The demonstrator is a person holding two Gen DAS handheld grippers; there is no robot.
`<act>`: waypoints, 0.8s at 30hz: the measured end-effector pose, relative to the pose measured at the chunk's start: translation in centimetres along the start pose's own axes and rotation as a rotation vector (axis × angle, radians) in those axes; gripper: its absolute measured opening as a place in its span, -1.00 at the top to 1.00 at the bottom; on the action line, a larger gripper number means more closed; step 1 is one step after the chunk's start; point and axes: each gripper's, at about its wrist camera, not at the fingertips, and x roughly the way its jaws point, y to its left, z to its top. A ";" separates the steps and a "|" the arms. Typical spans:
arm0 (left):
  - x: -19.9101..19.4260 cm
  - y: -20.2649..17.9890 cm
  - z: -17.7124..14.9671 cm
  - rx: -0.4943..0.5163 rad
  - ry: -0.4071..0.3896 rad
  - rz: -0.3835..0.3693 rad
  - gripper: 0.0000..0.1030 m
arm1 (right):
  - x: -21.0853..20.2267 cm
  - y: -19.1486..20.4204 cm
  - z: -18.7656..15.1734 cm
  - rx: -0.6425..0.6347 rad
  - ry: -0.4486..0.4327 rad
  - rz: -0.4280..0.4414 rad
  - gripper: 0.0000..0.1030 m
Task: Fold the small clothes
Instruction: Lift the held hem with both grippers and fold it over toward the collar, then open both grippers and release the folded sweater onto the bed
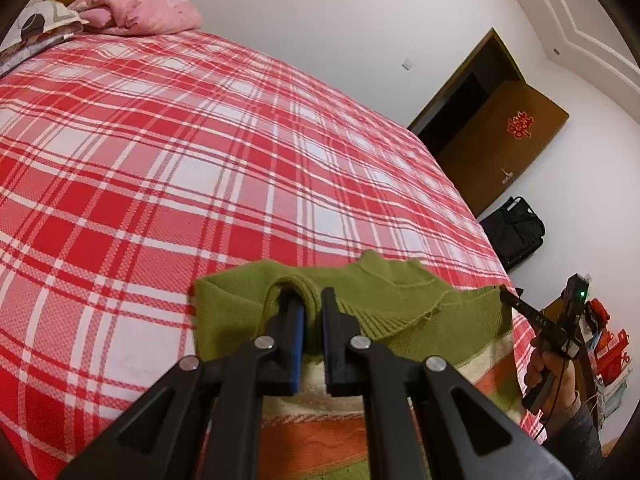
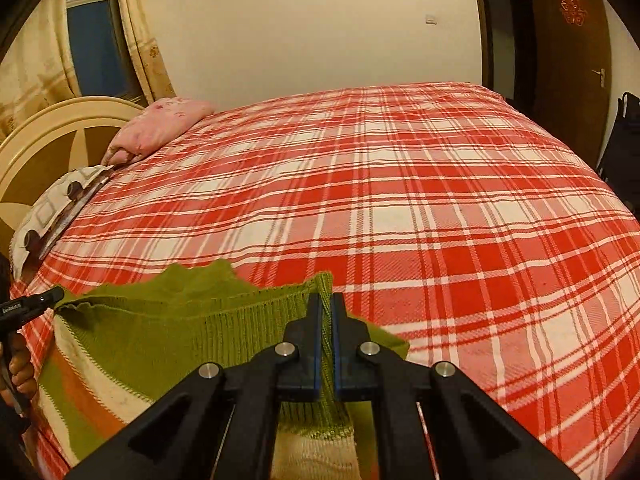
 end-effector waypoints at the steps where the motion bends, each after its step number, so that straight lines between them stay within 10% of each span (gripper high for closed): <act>1: 0.1 0.2 0.0 -0.005 0.002 0.002 0.85 | 0.2 -0.1 0.1 0.000 -0.001 -0.004 0.94; 7: 1.2 1.4 -0.9 -0.036 0.047 0.035 0.73 | 2.9 -0.1 0.3 -0.023 0.048 0.013 0.92; 9: 0.7 1.5 -0.6 -0.058 0.037 0.049 0.31 | 4.0 0.3 0.3 -0.046 0.087 0.013 0.82; 12: -1.0 1.4 0.3 -0.062 -0.012 0.072 -0.31 | 4.0 0.8 0.1 -0.069 0.097 -0.036 -0.56; 24: -6.5 -0.7 -7.7 0.099 0.046 0.148 -0.31 | -7.3 -1.5 -5.3 0.033 0.042 0.074 -0.61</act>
